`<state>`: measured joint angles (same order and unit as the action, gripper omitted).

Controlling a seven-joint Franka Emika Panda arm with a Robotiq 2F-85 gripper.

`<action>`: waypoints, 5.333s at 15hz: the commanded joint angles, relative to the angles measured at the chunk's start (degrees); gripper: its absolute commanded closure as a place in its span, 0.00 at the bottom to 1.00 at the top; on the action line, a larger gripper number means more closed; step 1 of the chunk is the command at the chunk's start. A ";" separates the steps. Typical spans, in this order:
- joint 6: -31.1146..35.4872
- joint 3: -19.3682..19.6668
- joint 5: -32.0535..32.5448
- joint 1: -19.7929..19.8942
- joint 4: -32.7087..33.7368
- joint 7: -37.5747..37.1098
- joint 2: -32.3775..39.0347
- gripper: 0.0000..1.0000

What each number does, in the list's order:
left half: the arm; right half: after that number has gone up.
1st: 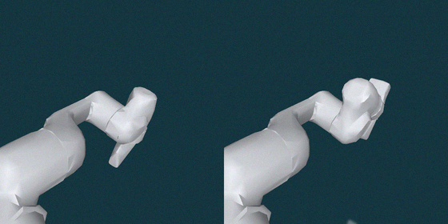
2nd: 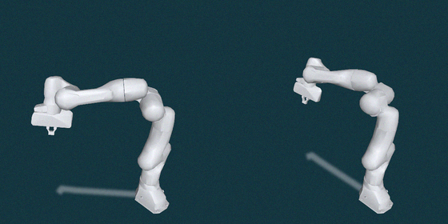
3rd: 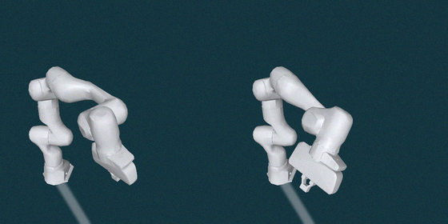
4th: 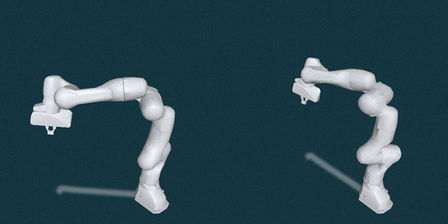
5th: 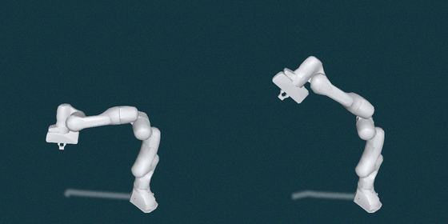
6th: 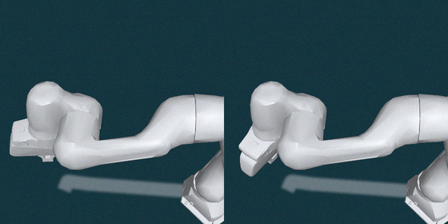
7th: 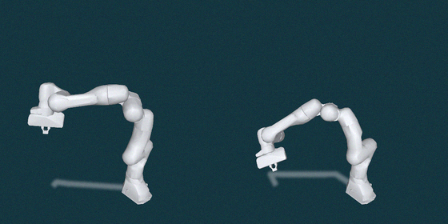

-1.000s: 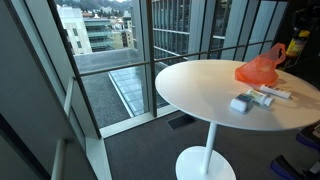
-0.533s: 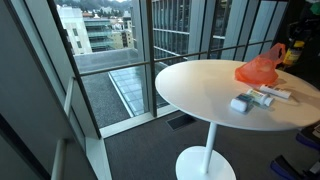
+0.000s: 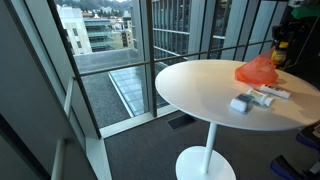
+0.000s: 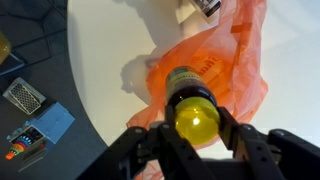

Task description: Pick up the brown medicine bottle with a yellow lid and put it in the orange plastic bag

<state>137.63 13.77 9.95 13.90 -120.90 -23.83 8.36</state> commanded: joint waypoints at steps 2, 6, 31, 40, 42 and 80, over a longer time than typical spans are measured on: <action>-1.14 -0.13 -2.70 -1.81 6.29 1.01 5.75 0.80; -1.19 -0.17 -4.55 -2.66 7.57 2.12 8.66 0.80; 0.91 2.02 -3.96 -0.88 -12.27 2.55 -4.65 0.80; -0.72 1.78 -4.14 -0.80 -3.38 2.73 -0.01 0.80; -0.32 1.75 -4.79 -0.79 -1.43 3.32 1.78 0.80; -10.24 -3.39 -6.16 -6.56 -7.61 11.45 -11.51 0.00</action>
<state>132.51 12.48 2.06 8.31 -126.45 -11.33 2.41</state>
